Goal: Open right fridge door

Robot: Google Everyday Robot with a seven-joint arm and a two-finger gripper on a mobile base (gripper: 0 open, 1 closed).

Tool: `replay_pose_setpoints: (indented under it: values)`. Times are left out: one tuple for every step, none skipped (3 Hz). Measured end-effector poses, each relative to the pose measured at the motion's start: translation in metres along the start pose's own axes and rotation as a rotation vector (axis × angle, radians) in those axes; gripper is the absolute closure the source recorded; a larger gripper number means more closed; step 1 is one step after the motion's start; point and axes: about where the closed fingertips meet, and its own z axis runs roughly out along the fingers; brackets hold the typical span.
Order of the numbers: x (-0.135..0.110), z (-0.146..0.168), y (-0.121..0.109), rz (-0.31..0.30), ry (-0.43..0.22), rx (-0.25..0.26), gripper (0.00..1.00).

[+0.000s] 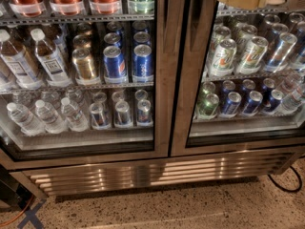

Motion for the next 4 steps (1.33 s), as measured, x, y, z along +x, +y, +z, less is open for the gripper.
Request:
replay_pose_setpoints:
  values:
    - [0.0011,-0.0013,-0.0015,0.0,0.0,0.0,1.0]
    - [0.0024,-0.0025,-0.0038,0.0,0.001,0.001,1.0]
    - [0.0036,-0.0035,-0.0056,0.0,0.001,0.001,1.0]
    - [0.0036,-0.0034,-0.0055,0.0,0.001,0.001,0.82]
